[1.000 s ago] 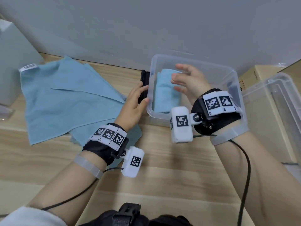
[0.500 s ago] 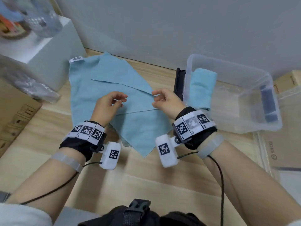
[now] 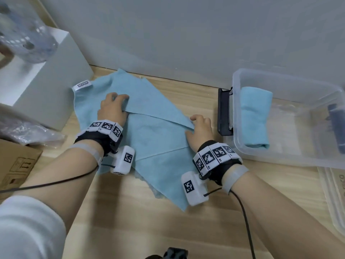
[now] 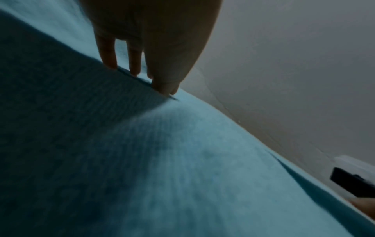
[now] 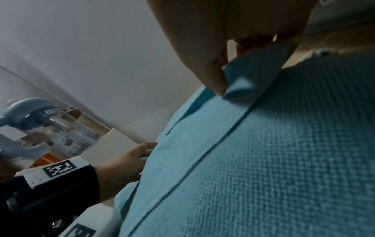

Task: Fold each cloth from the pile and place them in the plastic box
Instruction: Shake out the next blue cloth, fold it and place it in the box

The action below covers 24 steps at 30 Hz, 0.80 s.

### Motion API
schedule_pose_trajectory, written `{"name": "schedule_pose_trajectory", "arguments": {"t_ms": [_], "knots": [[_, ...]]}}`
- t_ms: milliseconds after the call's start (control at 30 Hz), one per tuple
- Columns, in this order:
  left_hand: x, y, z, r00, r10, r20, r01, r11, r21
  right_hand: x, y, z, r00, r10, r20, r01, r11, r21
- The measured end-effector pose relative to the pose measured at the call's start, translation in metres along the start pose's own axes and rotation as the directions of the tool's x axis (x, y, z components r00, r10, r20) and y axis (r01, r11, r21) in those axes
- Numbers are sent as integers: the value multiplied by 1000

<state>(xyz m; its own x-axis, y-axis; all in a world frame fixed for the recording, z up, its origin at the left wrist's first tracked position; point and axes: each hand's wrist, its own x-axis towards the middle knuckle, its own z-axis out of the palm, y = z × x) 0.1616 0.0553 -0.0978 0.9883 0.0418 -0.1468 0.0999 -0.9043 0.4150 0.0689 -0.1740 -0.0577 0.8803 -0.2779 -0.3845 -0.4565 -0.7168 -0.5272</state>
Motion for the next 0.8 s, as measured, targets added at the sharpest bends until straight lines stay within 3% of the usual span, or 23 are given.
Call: {"name": "schedule_pose_trajectory", "arguments": {"t_ms": [200,367,533,600,700,800], "knots": [[4,-9,-8,979,26,-205,-53,990,-129,0,-2,-1,997,-28,-65,33,996,77],[-16,14,-56,883,-1,-469,-135,958,-255,-25,-19,-33,943,-204,-264,268,933,238],[-76,62,-112,781,-100,-617,-273,834,-480,-75,-20,-101,831,-289,-475,486,792,369],[-104,81,-125,763,-89,-641,-383,736,-558,-102,-10,-127,812,-284,-511,532,721,444],[-148,106,-135,767,-23,-641,-511,583,-632,-137,14,-154,795,-269,-543,576,614,540],[-189,127,-132,852,100,-514,-502,434,-748,-165,43,-169,797,-210,-566,576,545,609]]}}
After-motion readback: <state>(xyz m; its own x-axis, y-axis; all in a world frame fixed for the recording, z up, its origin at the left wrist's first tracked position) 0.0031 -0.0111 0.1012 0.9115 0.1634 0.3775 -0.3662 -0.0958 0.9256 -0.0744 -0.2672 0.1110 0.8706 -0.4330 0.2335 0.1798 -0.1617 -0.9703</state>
